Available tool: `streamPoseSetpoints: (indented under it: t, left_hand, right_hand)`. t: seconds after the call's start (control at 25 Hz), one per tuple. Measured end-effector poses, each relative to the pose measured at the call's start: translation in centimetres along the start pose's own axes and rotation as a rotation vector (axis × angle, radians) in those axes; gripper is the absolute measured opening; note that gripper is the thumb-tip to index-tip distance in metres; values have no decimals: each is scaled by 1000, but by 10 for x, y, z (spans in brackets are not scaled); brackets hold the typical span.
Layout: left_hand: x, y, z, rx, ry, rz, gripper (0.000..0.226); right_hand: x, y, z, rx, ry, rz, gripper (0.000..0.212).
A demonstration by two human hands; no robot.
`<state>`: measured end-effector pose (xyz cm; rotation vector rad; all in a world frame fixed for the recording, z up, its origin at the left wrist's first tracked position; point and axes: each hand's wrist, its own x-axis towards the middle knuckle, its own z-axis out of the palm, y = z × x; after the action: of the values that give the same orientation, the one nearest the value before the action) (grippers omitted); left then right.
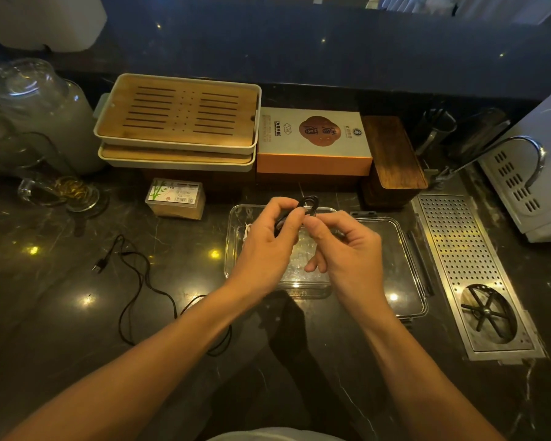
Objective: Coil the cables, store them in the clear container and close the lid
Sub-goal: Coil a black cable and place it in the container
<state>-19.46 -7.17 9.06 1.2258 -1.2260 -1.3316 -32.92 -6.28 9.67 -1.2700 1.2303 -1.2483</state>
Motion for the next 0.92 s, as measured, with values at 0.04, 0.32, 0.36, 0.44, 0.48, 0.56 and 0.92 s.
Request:
streamPoseSetpoints:
  t: [0.04, 0.32, 0.36, 0.44, 0.48, 0.56, 0.92]
  left_hand:
    - [-1, 0, 2, 32, -6, 16, 10]
    - [-5, -2, 3, 140, -47, 128, 14]
    - [-5, 0, 3, 145, -55, 150, 13]
    - [-6, 1, 4, 159, -63, 189, 14]
    - [-6, 1, 4, 167, -66, 203, 14]
    - [-7, -3, 4, 167, -73, 204, 14]
    - [-6, -17, 8, 167, -88, 221, 18]
  right_hand:
    - [2, -1, 0, 26, 18, 29, 19]
    - [14, -16, -9, 296, -114, 366, 14]
    - [16, -17, -12, 341, -142, 422, 16]
    - [21, -19, -15, 390, -180, 519, 25]
    - [22, -19, -16, 395, -189, 557, 30]
    - [25, -18, -18, 386, -201, 610, 32]
    - [24, -18, -22, 450, -247, 772, 19]
